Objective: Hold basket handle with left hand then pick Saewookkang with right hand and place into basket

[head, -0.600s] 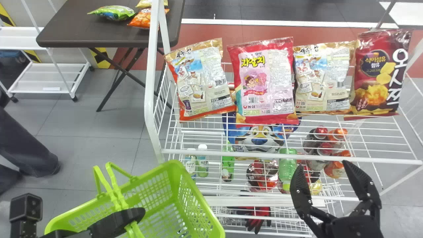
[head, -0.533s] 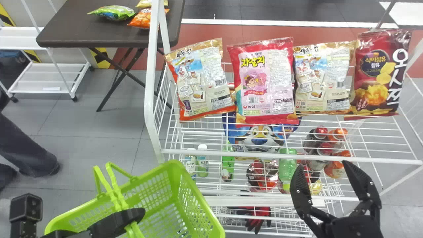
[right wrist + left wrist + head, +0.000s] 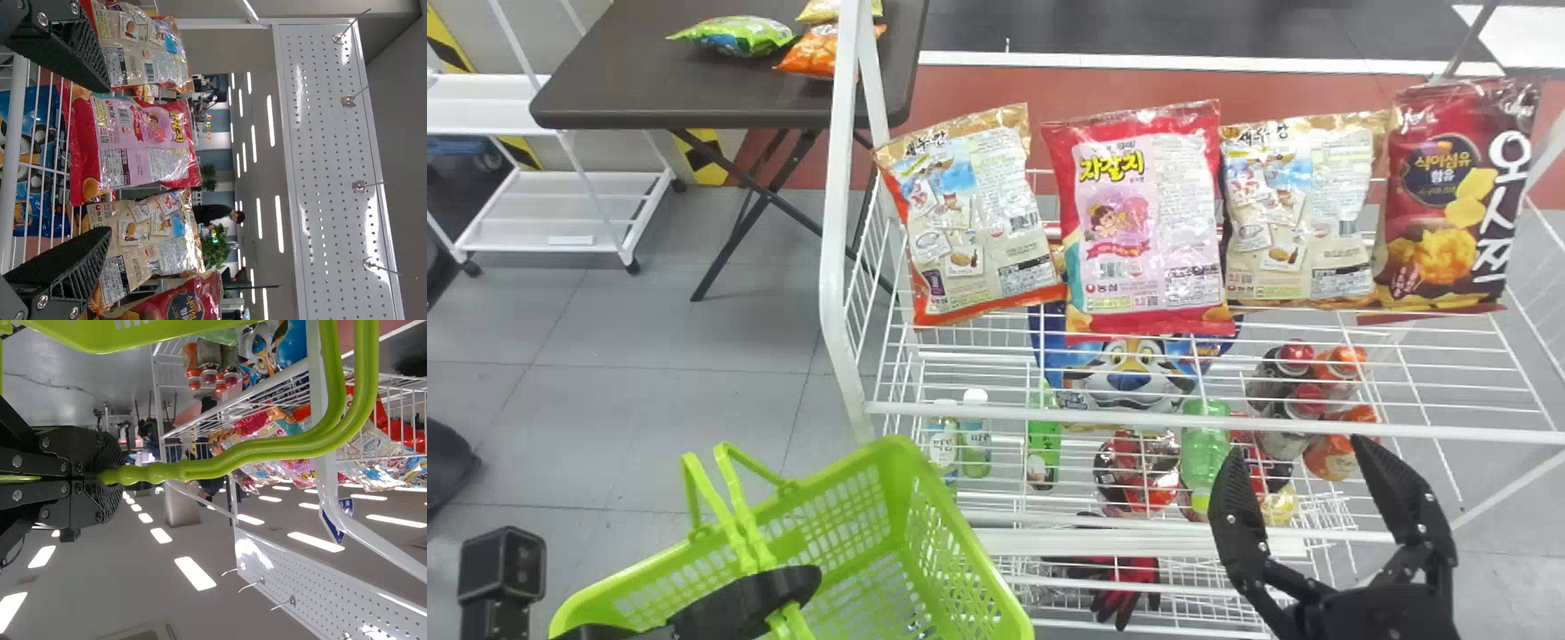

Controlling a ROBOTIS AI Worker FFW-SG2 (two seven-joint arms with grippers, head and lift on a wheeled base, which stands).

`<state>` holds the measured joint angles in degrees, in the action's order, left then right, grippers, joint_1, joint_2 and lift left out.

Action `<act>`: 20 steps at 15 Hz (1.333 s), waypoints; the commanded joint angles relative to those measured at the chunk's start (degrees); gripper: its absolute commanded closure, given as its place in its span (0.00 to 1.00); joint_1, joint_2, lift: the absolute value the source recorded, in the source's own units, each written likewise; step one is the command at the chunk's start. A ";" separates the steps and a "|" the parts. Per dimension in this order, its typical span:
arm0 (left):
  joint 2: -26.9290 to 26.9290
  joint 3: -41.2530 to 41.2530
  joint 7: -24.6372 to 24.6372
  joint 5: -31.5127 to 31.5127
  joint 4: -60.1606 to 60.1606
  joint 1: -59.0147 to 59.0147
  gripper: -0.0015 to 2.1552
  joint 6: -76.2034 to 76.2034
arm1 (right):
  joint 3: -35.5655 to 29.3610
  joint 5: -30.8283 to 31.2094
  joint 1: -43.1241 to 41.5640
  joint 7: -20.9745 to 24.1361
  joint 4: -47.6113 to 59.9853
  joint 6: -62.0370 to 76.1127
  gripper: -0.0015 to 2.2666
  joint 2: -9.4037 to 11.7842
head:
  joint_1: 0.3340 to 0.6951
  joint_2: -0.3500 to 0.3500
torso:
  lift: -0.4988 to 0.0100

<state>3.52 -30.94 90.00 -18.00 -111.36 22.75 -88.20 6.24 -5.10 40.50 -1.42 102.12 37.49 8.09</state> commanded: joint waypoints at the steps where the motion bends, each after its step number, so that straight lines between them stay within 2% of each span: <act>1: -0.01 0.00 0.57 0.07 -0.09 0.01 1.00 -1.83 | 0.09 0.00 0.02 0.02 0.01 -0.01 0.02 0.00 | 1.00 0.52 | 0.94; 5: -0.09 0.00 0.57 0.16 -0.26 0.27 1.00 -1.83 | 2.55 0.62 -2.09 0.11 2.47 -4.40 0.02 -0.09 | 1.00 0.53 | 0.94; 10: -0.09 0.00 0.57 0.07 -0.88 1.24 1.00 -1.83 | 9.40 4.04 -9.21 4.59 5.63 -18.82 0.02 -0.26 | 1.00 0.64 | 0.94; 13: -0.09 0.00 0.57 0.07 -1.40 1.59 1.00 -1.83 | 13.27 5.71 -14.22 6.43 5.63 -25.85 0.02 -2.02 | 1.00 0.74 | 0.94; 16: -0.18 0.26 0.57 0.16 -2.02 1.94 1.00 -1.83 | 17.05 6.15 -20.29 10.83 4.58 -33.06 0.02 -3.60 | 1.00 0.82 | 0.94; 20: 0.43 2.11 0.57 0.60 -2.37 0.89 1.00 -1.83 | 20.30 6.33 -27.49 15.05 2.56 -42.20 0.02 -6.68 | 1.00 0.86 | 0.94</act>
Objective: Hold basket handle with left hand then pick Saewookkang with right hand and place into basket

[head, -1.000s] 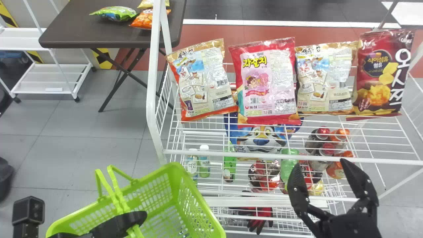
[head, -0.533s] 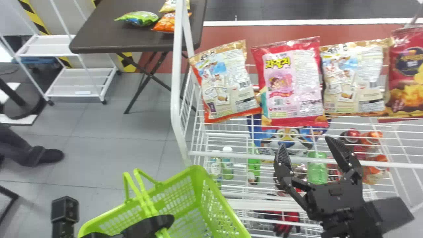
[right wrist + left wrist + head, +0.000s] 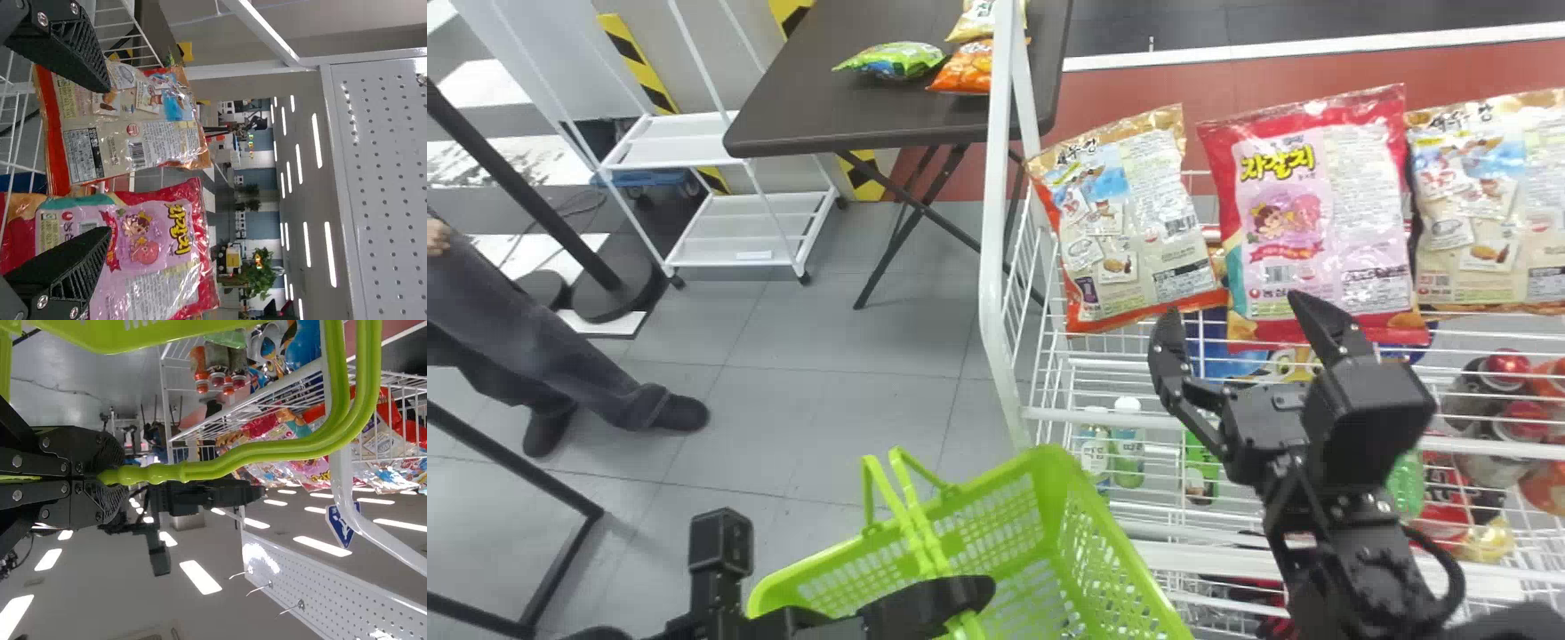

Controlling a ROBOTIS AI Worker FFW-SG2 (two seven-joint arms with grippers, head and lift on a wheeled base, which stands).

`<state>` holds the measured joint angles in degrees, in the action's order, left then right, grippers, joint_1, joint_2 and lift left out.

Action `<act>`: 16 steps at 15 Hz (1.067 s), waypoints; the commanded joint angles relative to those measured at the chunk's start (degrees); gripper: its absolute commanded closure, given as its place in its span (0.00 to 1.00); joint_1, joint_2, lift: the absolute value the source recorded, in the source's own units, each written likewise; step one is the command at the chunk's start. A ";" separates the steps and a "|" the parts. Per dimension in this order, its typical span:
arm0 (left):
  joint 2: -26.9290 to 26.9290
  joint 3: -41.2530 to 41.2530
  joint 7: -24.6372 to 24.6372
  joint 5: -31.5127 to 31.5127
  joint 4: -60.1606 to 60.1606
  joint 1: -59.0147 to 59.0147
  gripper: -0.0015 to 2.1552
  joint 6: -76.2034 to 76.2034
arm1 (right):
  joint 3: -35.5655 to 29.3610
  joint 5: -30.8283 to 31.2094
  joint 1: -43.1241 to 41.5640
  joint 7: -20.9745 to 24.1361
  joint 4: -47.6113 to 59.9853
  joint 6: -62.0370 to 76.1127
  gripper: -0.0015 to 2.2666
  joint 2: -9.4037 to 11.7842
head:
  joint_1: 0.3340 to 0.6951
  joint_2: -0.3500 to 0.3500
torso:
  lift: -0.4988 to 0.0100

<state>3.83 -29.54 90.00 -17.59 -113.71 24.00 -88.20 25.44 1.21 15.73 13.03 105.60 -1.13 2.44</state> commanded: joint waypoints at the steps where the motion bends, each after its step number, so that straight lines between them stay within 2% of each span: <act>1: 0.22 0.80 0.57 0.27 -0.02 -0.35 1.00 -1.83 | 1.81 0.11 -4.39 0.86 -1.97 -5.34 0.02 -1.91 | 1.00 0.86 | 0.94; 2: 0.22 1.15 0.57 0.27 -0.02 -0.35 1.00 -1.83 | 2.77 0.20 -6.59 1.65 -3.73 -7.27 0.02 -2.49 | 1.00 0.87 | 0.94; 7: 0.39 4.76 0.57 2.29 0.07 -2.11 1.00 -1.83 | 6.11 0.11 -16.52 6.13 -13.40 -12.02 0.02 -2.49 | 1.00 0.88 | 0.94; 12: 0.74 4.93 0.57 2.38 0.51 -2.29 1.00 -1.83 | 8.93 -0.24 -27.42 6.48 -23.77 -15.18 0.02 -2.49 | 1.00 0.87 | 0.94; 14: 0.83 4.93 0.57 2.47 0.60 -2.46 1.00 -1.83 | 9.80 -1.12 -31.99 5.25 -30.10 -15.18 0.03 -2.49 | 1.00 0.87 | 0.94; 15: 1.01 4.85 0.57 2.47 0.86 -2.55 1.00 -1.83 | 10.07 -1.03 -32.95 5.08 -31.86 -15.18 0.07 -2.49 | 1.00 0.86 | 0.94; 16: 1.09 4.85 0.57 2.47 1.21 -2.82 1.00 -1.83 | 10.07 -1.56 -33.48 4.20 -33.09 -15.18 0.15 -2.49 | 1.00 0.86 | 0.94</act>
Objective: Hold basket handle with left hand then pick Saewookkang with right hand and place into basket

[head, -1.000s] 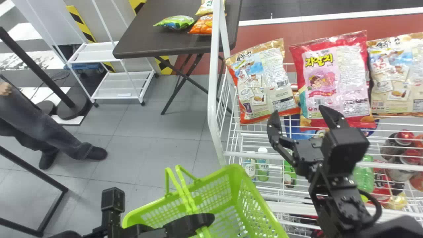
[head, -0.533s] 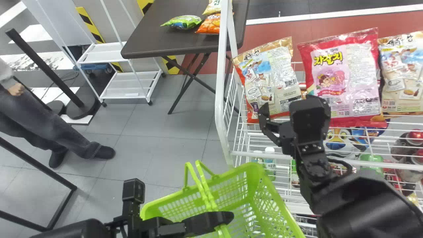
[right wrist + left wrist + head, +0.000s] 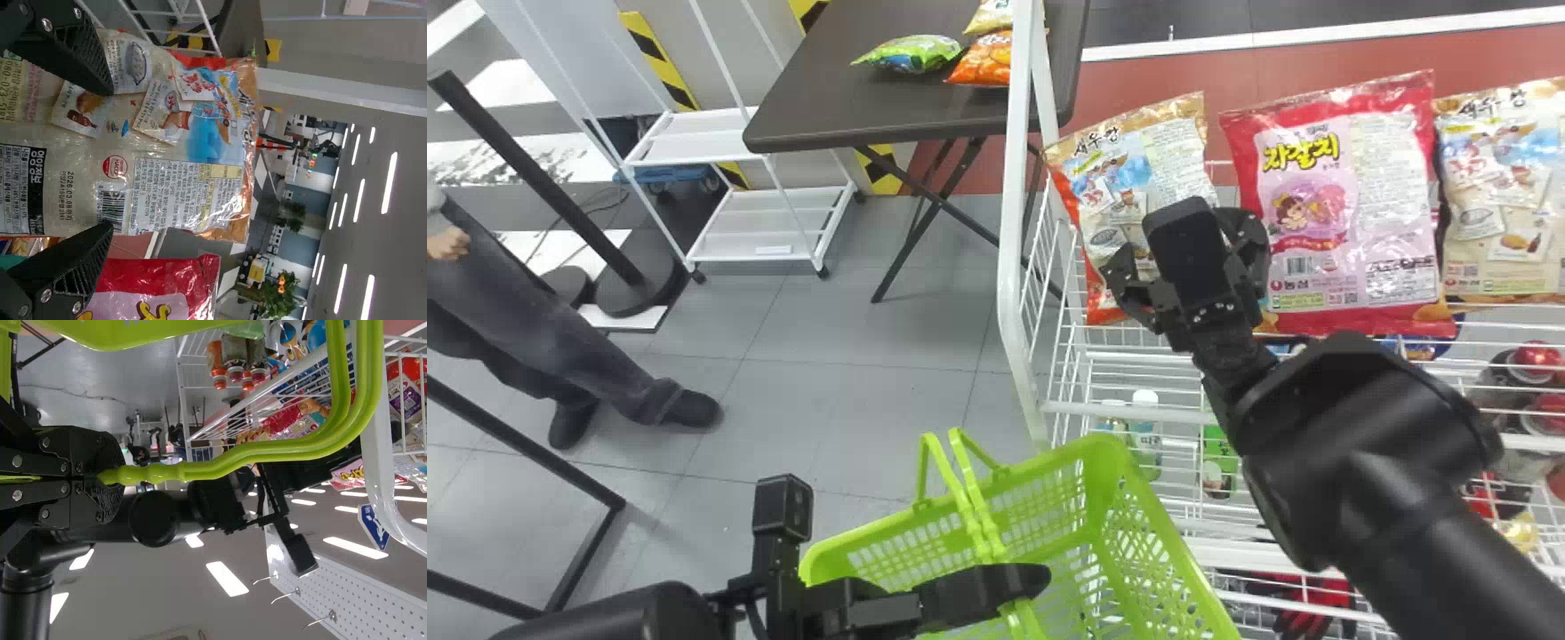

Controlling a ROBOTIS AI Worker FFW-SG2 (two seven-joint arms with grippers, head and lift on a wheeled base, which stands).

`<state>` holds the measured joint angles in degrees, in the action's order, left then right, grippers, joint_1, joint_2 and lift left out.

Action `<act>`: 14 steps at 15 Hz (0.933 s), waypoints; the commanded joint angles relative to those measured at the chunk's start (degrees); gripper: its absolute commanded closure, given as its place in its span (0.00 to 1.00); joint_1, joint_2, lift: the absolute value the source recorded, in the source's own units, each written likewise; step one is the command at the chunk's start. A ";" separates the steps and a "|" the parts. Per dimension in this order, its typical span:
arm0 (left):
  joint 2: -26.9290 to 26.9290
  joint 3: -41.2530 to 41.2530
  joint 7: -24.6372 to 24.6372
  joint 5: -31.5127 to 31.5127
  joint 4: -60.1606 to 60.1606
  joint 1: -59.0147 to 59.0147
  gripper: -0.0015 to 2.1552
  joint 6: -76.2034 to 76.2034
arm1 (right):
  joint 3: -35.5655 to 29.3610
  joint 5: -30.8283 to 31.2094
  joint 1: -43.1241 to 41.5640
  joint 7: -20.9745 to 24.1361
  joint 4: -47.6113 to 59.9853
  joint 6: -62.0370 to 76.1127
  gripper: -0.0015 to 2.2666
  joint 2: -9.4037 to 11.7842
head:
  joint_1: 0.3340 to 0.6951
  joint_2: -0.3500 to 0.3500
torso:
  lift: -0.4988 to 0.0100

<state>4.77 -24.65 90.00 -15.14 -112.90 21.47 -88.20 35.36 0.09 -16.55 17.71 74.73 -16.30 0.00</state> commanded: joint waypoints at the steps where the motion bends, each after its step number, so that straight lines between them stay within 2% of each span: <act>1: 0.24 -0.05 0.57 0.02 0.84 -0.55 1.00 -1.83 | -0.20 -0.79 -1.56 -1.19 -2.75 -0.01 0.25 -0.05 | 1.00 0.85 | 0.94; 2: 0.42 -0.05 0.57 0.02 1.46 -0.90 1.00 -1.83 | -0.47 -1.23 -1.64 -2.59 -2.75 0.16 0.47 -0.05 | 1.00 0.85 | 0.94; 3: 0.51 0.04 0.57 0.38 1.81 -1.34 1.00 -1.83 | -0.55 -1.41 -1.64 -2.68 -2.75 0.16 0.80 -0.05 | 1.00 0.85 | 0.94; 4: 0.42 0.13 0.57 0.38 2.07 -1.69 1.00 -1.83 | -0.55 -1.32 -1.56 -2.68 -2.66 0.34 0.95 -0.05 | 1.00 0.85 | 0.94; 5: 0.51 0.13 0.57 0.55 2.33 -1.95 1.00 -1.83 | -0.55 -1.14 -1.03 -2.77 -2.13 2.27 0.99 -0.05 | 1.00 0.85 | 0.94; 10: 0.77 0.04 0.57 0.64 3.48 -2.31 1.00 -1.83 | -0.91 2.46 5.48 -2.77 5.78 5.79 0.99 -0.05 | 1.00 0.88 | 0.94; 12: 0.77 0.04 0.57 0.73 3.92 -2.66 1.00 -1.83 | -1.61 4.75 10.31 -2.68 11.93 5.61 0.99 -0.05 | 1.00 0.90 | 0.94; 14: 0.86 0.48 0.57 0.90 4.53 -3.27 1.00 -1.83 | -3.81 4.48 16.11 -2.77 20.81 6.14 0.99 -0.05 | 1.00 0.91 | 0.94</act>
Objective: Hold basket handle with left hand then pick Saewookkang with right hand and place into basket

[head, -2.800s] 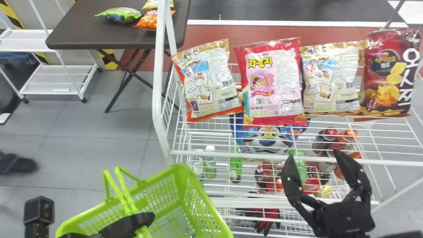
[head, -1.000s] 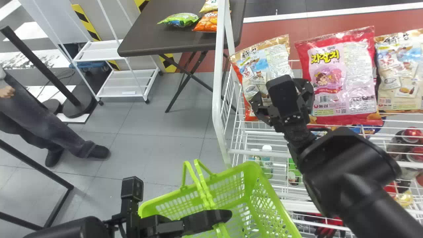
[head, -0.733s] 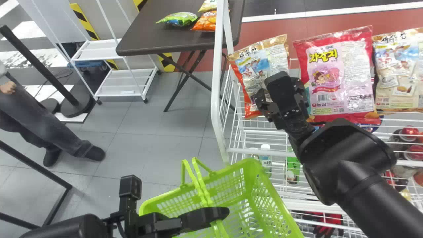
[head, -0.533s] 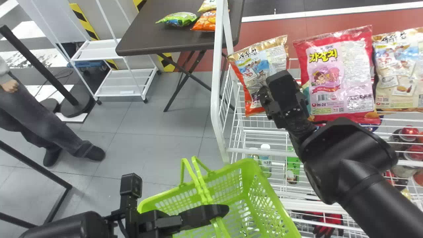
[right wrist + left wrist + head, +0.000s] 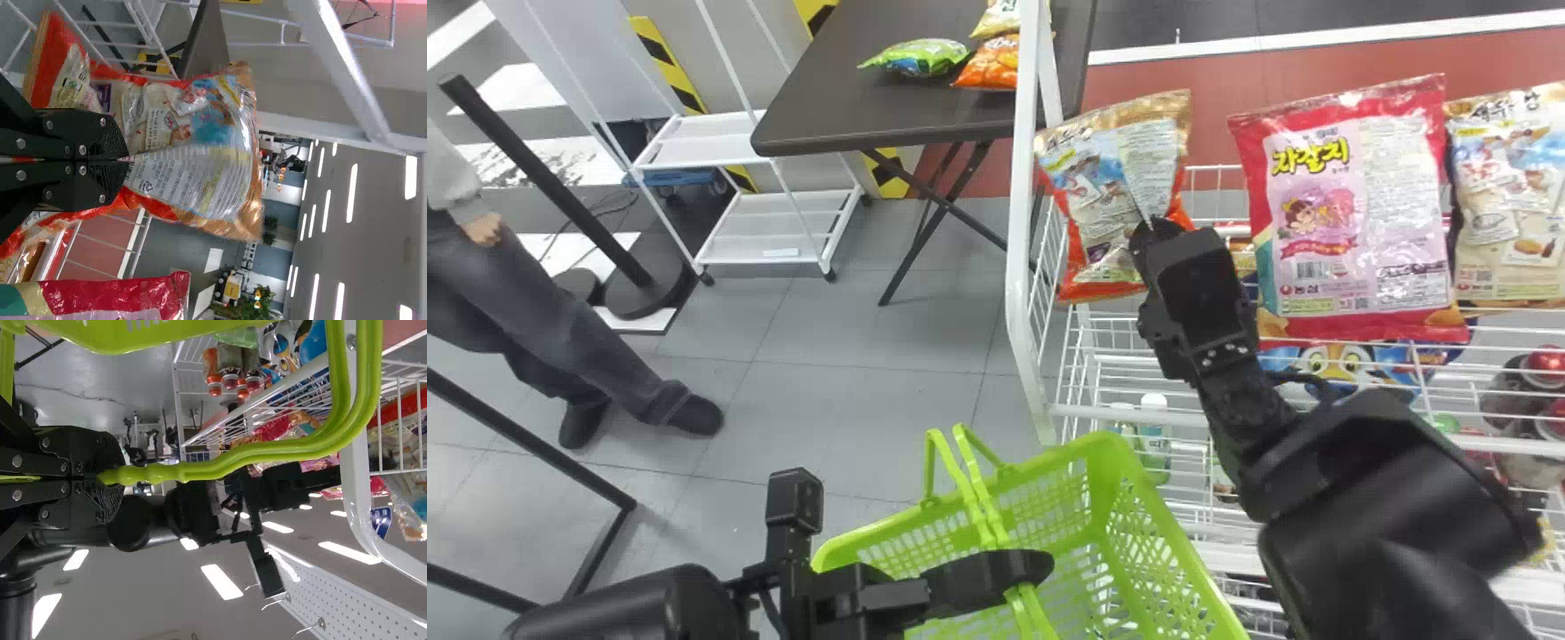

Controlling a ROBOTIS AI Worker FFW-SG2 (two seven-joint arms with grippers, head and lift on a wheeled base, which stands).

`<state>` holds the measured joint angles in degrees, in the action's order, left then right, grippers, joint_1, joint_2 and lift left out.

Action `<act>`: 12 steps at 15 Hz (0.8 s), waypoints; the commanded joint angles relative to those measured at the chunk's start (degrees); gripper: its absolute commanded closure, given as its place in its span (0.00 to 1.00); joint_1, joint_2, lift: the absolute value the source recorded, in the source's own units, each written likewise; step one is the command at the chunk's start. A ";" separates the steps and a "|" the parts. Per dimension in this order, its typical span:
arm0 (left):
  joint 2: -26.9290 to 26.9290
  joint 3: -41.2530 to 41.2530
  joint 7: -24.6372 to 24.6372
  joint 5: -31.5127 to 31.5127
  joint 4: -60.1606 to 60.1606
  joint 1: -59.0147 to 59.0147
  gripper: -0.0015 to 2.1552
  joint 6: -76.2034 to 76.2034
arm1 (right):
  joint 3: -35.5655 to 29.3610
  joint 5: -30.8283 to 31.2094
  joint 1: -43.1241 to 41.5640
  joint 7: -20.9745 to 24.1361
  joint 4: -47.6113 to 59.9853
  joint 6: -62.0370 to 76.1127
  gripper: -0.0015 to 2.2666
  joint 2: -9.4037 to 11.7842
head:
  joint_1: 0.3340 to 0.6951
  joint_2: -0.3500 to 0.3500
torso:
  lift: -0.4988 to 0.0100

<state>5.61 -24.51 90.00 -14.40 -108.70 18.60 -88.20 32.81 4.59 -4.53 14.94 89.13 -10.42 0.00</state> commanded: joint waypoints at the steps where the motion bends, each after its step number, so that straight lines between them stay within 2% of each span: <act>1: 0.01 0.78 0.57 0.25 0.42 -0.49 1.00 -1.83 | -1.96 0.24 6.47 0.00 9.84 0.27 0.99 -0.05 | 1.00 0.91 | 0.94; 4: 0.01 1.13 0.57 0.51 0.60 -0.84 1.00 -1.83 | -4.86 1.91 15.08 0.00 21.35 -3.43 0.99 -0.05 | 1.00 0.89 | 0.94; 5: 0.01 1.22 0.57 0.51 1.04 -1.10 1.00 -1.83 | -5.92 1.82 18.33 0.00 24.96 -4.48 0.99 0.62 | 1.00 0.88 | 0.94; 7: 0.01 1.04 0.57 0.51 1.21 -1.19 1.00 -1.83 | -7.33 1.74 23.87 0.00 30.67 -4.83 0.99 3.43 | 1.00 0.82 | 0.94; 12: -0.96 -0.63 0.57 0.07 1.30 0.83 1.00 -1.83 | -7.68 0.07 32.75 -0.97 40.78 -17.66 0.99 12.04 | 1.00 0.76 | 0.94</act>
<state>4.78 -24.95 90.00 -14.13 -107.25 19.25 -88.20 25.43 5.49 25.27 14.50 127.05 -25.22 9.83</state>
